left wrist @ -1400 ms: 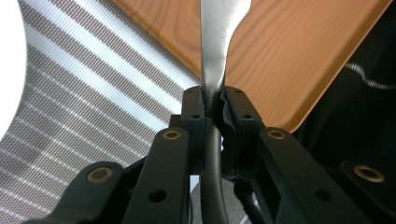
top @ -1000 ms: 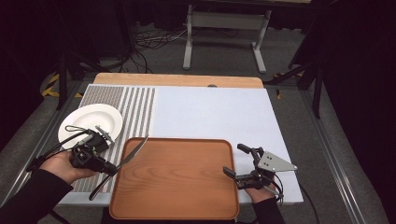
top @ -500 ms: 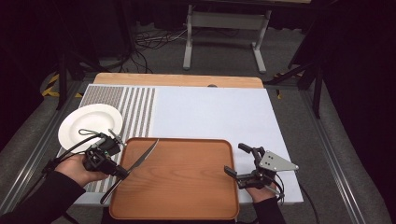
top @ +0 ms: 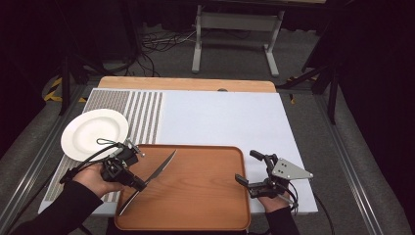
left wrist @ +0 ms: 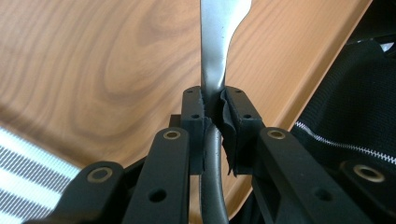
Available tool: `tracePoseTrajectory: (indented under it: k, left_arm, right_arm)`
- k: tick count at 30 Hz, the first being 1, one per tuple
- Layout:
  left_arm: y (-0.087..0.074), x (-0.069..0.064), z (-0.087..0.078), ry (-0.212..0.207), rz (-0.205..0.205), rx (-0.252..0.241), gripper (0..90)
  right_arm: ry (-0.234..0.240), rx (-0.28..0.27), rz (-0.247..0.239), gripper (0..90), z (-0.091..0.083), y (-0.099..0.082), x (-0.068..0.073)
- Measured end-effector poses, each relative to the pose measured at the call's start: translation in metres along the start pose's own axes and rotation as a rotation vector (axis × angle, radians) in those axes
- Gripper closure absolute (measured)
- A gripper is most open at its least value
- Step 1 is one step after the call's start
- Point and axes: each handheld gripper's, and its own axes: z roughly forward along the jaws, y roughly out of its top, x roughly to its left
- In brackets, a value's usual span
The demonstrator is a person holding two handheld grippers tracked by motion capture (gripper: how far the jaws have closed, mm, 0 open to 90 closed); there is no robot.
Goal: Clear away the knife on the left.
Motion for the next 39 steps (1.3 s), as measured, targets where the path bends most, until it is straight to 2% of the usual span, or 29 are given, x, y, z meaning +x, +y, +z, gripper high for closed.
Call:
tracePoseTrajectory:
  k: [8,16,22,26,32,33,39]
  left_arm:
    - [0.006,-0.002,0.010,-0.001,-0.003,0.026,80.4]
    - [0.006,0.000,0.019,-0.010,-0.055,0.026,80.4]
    - [0.006,0.002,0.023,0.008,-0.076,0.038,80.4]
    - [0.006,0.002,0.025,0.025,-0.109,0.036,80.4]
    - [0.007,0.004,0.030,0.076,-0.135,0.066,80.4]
    - [0.007,0.004,0.031,0.066,-0.140,0.063,80.4]
    - [0.006,0.005,0.033,0.082,-0.163,0.069,80.4]
  right_arm:
    - [0.000,0.002,0.000,5.5,0.000,0.000,0.000]
    - [0.000,0.002,-0.002,5.5,0.000,0.000,0.000]
    - [-0.002,0.002,-0.003,5.5,-0.001,0.000,0.000]
    - [0.002,0.002,-0.002,5.5,-0.001,0.000,0.000]
    - [0.001,0.003,-0.002,5.5,-0.001,0.000,0.001]
    - [0.001,0.003,-0.002,5.5,-0.001,0.000,0.001]
    - [0.002,0.005,-0.003,5.5,-0.001,0.000,0.000]
